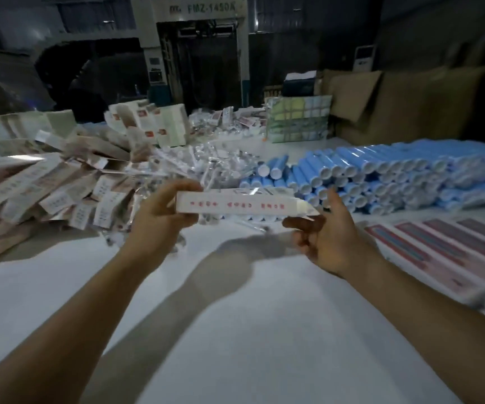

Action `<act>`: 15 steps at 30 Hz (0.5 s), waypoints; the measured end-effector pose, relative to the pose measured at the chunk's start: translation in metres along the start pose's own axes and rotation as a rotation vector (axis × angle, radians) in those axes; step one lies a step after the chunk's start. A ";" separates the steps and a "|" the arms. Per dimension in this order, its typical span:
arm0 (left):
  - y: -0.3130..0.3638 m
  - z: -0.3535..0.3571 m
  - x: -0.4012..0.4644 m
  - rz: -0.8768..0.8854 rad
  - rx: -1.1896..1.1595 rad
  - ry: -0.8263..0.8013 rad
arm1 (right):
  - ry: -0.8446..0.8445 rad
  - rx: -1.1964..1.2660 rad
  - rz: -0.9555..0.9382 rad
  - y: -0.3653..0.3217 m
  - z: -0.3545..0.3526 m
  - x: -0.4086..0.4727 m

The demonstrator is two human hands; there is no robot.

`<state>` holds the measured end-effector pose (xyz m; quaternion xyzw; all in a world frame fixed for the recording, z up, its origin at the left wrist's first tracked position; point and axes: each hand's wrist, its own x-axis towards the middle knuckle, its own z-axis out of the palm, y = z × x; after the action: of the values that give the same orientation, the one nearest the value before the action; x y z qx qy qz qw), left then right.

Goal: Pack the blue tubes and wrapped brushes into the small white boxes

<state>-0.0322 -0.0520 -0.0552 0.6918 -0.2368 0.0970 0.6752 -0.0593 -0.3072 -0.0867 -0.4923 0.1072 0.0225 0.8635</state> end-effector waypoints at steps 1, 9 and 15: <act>-0.006 0.008 0.000 -0.011 -0.025 -0.013 | 0.019 0.019 -0.006 -0.001 -0.002 0.000; -0.034 0.003 -0.013 0.083 0.636 -0.132 | 0.044 -0.189 0.025 0.005 -0.004 0.008; -0.029 0.026 -0.020 0.397 1.473 -0.208 | 0.025 -0.335 -0.039 0.010 0.001 0.008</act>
<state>-0.0415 -0.0738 -0.0916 0.9129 -0.2932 0.2836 -0.0154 -0.0532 -0.3020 -0.0965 -0.6317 0.1032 0.0170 0.7681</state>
